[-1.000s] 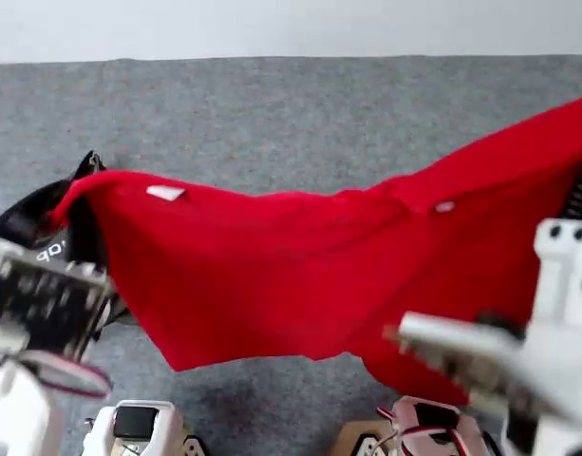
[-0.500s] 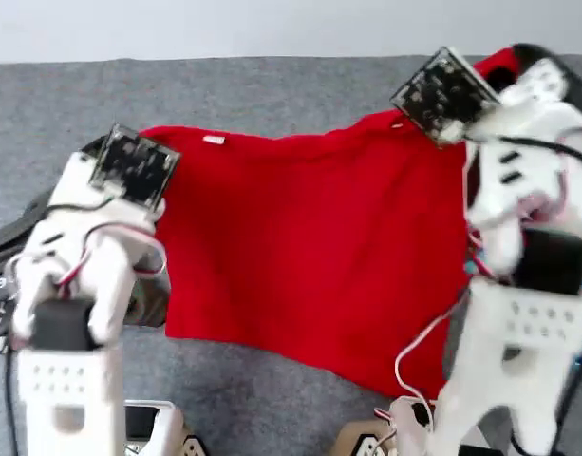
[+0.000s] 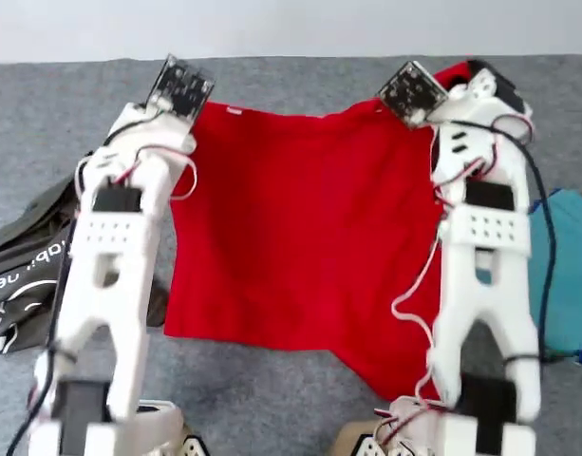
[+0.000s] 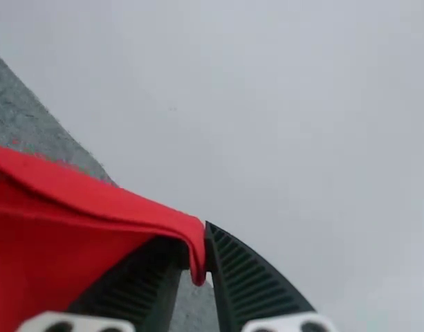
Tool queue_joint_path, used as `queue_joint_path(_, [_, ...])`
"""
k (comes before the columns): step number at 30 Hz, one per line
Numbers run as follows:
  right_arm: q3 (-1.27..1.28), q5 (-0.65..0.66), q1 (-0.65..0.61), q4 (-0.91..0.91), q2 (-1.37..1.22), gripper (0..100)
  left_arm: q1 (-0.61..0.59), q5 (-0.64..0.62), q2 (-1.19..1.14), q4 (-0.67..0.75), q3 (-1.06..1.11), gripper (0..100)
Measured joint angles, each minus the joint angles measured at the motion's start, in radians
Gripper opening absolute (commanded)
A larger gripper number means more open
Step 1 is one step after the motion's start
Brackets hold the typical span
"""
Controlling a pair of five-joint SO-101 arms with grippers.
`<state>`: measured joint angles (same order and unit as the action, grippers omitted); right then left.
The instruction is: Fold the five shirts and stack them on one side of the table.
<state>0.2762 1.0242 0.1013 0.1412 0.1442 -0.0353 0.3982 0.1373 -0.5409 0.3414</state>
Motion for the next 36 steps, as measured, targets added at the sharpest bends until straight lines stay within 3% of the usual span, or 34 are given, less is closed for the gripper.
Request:
queue_joint_path(9, [-0.377, 0.0, 0.0, -0.015, -0.33, 1.0, 0.0, 0.0, -0.364, 0.0, -0.358, 0])
queue_joint_path(19, [-0.764, 0.0, -0.006, -0.015, -0.629, 1.0, 0.012, 0.0, -0.597, -0.009, -0.678, 0])
queue_joint_path(32, [-0.887, 0.046, -0.006, -0.009, -0.678, 1.0, 0.052, 0.005, -0.786, -0.279, -1.099, 0])
queue_joint_path(36, [-0.888, 0.048, -0.006, 0.118, -0.678, 1.0, 0.054, 0.005, -0.819, -0.417, -1.174, 0])
